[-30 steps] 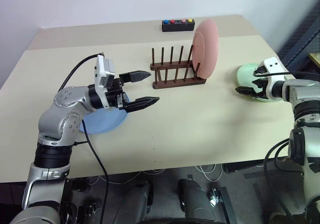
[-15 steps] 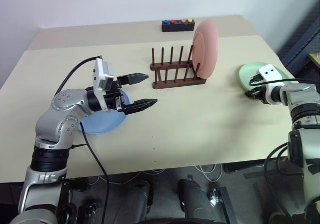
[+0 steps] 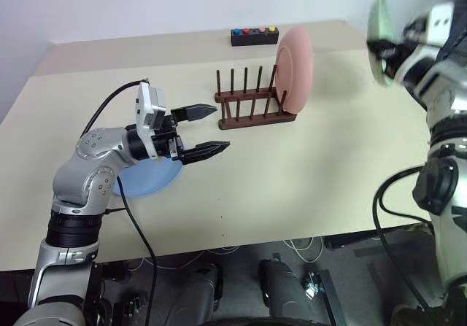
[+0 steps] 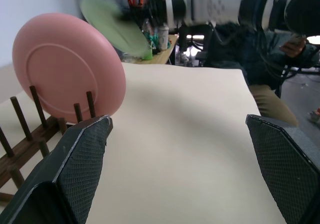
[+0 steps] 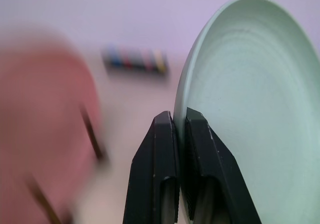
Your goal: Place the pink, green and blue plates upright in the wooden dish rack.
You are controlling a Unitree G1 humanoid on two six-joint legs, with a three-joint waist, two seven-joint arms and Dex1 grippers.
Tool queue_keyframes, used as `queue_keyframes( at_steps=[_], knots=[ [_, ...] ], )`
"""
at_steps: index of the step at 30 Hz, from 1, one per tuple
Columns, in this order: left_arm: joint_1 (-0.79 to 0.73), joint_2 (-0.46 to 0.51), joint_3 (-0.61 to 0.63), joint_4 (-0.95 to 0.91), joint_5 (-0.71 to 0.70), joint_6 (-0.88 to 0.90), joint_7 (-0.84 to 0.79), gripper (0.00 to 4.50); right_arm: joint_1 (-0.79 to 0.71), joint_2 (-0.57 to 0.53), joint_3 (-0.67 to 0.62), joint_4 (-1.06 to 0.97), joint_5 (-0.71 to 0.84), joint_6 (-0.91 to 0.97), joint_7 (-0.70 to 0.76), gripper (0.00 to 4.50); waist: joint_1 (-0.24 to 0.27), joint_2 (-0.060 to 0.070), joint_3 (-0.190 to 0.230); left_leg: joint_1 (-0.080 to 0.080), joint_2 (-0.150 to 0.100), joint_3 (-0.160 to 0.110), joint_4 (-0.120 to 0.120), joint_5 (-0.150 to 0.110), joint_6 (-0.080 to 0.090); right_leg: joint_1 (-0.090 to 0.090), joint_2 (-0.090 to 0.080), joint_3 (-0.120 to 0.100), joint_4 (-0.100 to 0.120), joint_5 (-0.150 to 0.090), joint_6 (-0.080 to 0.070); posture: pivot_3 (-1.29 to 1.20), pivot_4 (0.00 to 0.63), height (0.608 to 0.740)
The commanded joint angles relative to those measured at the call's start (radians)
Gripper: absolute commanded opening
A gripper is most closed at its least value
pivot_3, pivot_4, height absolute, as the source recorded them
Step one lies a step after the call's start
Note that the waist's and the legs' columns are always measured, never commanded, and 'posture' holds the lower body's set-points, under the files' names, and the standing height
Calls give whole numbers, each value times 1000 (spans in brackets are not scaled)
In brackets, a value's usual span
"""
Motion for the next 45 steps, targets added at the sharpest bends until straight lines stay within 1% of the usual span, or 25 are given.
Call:
queue_keyframes(
  at_steps=[1, 3, 5, 8, 11, 14, 18, 20, 22, 28, 35, 37, 45],
  knots=[
    [-23, 0, 19, -6, 0, -23, 3, 4500, -103, 22, -155, -105, 213, 69, 60, 37, 4, 0, 0, 0, 0, 0, 0, 0, 0, 0, 0, 0, 0, 0, 0, 0, 150, 740],
    [-24, -1, 23, -5, -2, -25, 5, 4500, -146, 49, -237, -154, 348, 206, 86, 37, 10, 0, 0, 0, 0, -1, 0, -1, 2, 0, 0, 0, -1, 0, 0, 0, 150, 740],
    [-24, 0, 29, -5, -5, -25, 8, 4500, -174, 78, -300, -219, 472, 359, 84, 37, 12, 0, 0, 0, 0, -1, 1, -1, 2, 0, 0, 0, -1, 0, 0, 0, 150, 740],
    [-19, 6, 41, -4, -7, -26, 13, 4500, -185, 112, -353, -308, 606, 530, 57, 37, 12, 0, 0, 0, 0, -1, 0, -2, 2, 0, -1, 0, -1, 0, 0, 0, 150, 740],
    [-10, 13, 54, -5, -9, -25, 19, 4500, -167, 127, -357, -357, 700, 720, 56, 37, 12, 0, 0, -1, 0, -1, 0, -2, 2, 0, -1, 0, 0, 0, 0, 0, 150, 740],
    [-9, 17, 60, -4, -10, -24, 20, 4500, -91, 141, -267, -435, 688, 819, 100, 37, 11, 0, 0, -1, 0, -1, 0, -2, 3, 0, -1, 0, 0, 0, 0, 0, 150, 740],
    [-6, 15, 66, -8, -11, -23, 23, 4500, 20, 168, -144, -515, 623, 798, 140, 37, 6, 0, 0, -1, 0, -1, 1, -2, 3, 0, -1, 0, 0, 0, 0, 0, 150, 740],
    [-12, 8, 71, -8, -16, -21, 28, 4500, 68, 187, -111, -539, 609, 790, 142, 37, 4, 0, 0, -1, 0, -1, 1, -2, 3, 0, -1, 0, 1, 0, 0, 0, 150, 740],
    [-15, 4, 68, -4, -13, -23, 31, 4500, 105, 209, -104, -563, 617, 793, 132, 37, 4, 0, 0, -1, 0, -1, 1, -2, 3, -1, -1, 0, 1, 0, 0, 0, 150, 740],
    [-4, -3, 57, 6, 1, -41, 28, 4500, 145, 266, -95, -615, 623, 793, 85, 37, 4, 0, 0, -2, 0, -1, 1, -2, 3, -2, -1, 0, 1, 0, 0, 0, 150, 740],
    [-14, 6, 46, 7, 14, -53, 20, 4500, 210, 311, -32, -680, 558, 720, 48, 37, 4, 0, 0, -2, 0, -1, 1, -2, 3, -2, -1, 0, 1, 0, 0, 0, 150, 740],
    [-14, 5, 49, 1, 11, -49, 22, 4500, 226, 316, -10, -696, 534, 690, 45, 37, 3, 0, 0, -2, 0, -1, 1, -2, 3, -2, -1, 0, 1, 0, 0, 0, 150, 740],
    [-14, 11, 58, -8, 10, -47, 24, 4500, 216, 313, -14, -667, 526, 658, 33, 37, 3, 0, 0, -2, 0, -1, 1, -2, 3, -2, -1, 0, 1, 0, 0, 0, 150, 740]
  ],
)
